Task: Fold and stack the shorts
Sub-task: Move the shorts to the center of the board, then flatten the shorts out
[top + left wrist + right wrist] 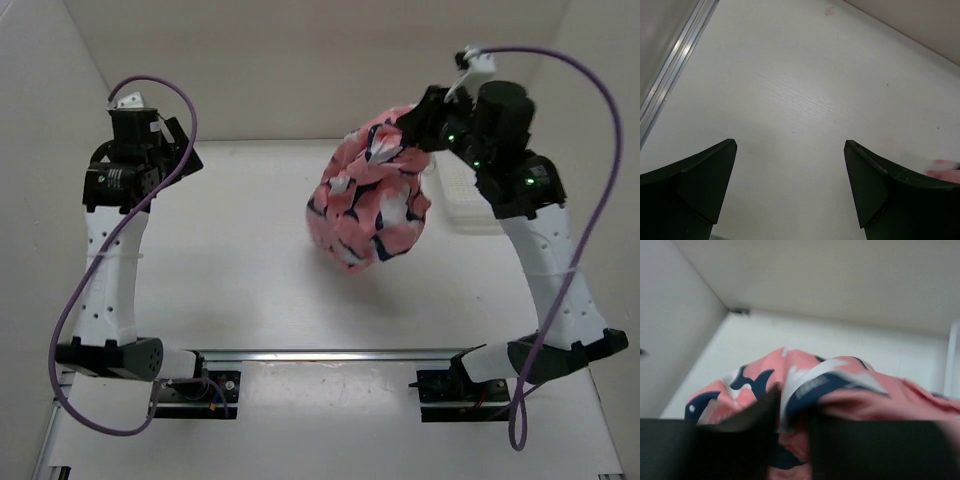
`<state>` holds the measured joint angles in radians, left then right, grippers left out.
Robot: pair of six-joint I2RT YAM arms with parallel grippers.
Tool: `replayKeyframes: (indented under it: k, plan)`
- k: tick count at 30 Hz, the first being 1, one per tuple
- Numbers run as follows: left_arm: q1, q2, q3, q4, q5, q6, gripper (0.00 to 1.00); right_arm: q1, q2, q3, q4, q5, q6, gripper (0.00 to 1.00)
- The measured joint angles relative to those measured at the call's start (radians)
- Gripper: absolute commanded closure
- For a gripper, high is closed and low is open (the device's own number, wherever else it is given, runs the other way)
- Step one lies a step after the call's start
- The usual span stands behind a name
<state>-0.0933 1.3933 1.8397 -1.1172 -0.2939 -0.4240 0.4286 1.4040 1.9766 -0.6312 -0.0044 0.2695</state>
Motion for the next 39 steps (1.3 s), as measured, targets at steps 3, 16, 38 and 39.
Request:
replayKeyframes:
  k: [3,16,38,39]
  plan:
    - [0.015,-0.065,-0.014,-0.003,0.039,0.003,0.0,-0.024,0.018,-0.218,0.007,0.0,0.016,0.01]
    - [-0.286,-0.073,-0.606,0.113,0.255,-0.068,0.0,-0.1,-0.246,-0.868,-0.07,0.082,0.22,0.35]
    - [-0.429,0.161,-0.903,0.281,0.31,-0.335,0.9,-0.047,-0.157,-1.372,0.142,-0.045,0.505,0.44]
    - [-0.426,0.171,-0.875,0.279,0.31,-0.332,0.9,-0.041,-0.131,-1.369,0.15,-0.039,0.507,0.51]
